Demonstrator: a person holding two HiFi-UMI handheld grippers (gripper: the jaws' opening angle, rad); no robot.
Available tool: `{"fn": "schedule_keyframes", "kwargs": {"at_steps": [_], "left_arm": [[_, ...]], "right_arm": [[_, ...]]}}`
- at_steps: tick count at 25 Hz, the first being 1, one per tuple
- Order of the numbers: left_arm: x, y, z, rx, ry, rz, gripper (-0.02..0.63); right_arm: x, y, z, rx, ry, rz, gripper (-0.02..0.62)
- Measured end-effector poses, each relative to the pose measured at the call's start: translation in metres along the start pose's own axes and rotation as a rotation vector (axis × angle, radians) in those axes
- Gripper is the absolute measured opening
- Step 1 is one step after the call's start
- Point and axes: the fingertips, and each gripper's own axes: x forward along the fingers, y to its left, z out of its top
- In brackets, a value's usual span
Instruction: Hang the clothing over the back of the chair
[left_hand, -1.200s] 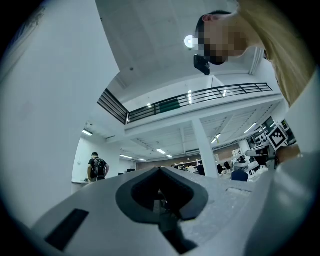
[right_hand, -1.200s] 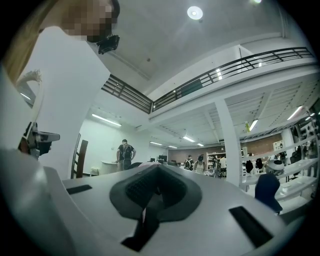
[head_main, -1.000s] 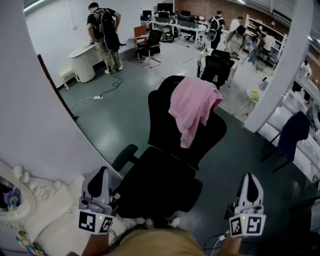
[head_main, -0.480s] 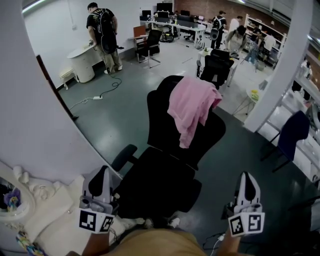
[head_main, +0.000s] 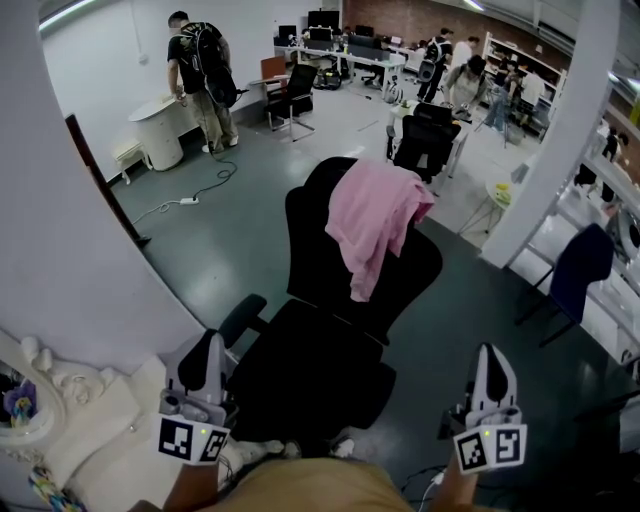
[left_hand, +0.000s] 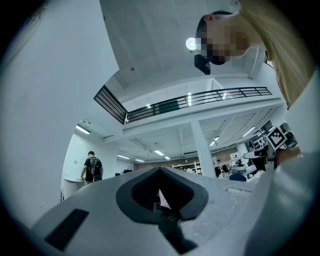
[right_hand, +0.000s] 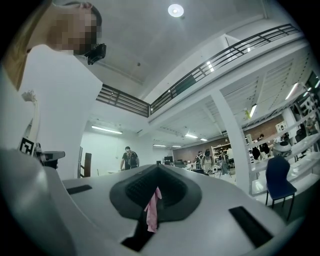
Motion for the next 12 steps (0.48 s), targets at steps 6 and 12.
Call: {"fn": "schedule_keyframes", "kwargs": {"at_steps": [6,12], "left_arm": [[0.005,-0.008,-0.002,-0.002,0.002,-0.008,0.005],[0.009,-0.012,-0.003,0.002,-0.001,-0.016,0.005]], "right_arm": [[0.006,0.0,0.002,-0.017,0.001,0.025,0.003],[0.005,0.004,-0.005,-0.005,0.011,0.04,0.003]]}}
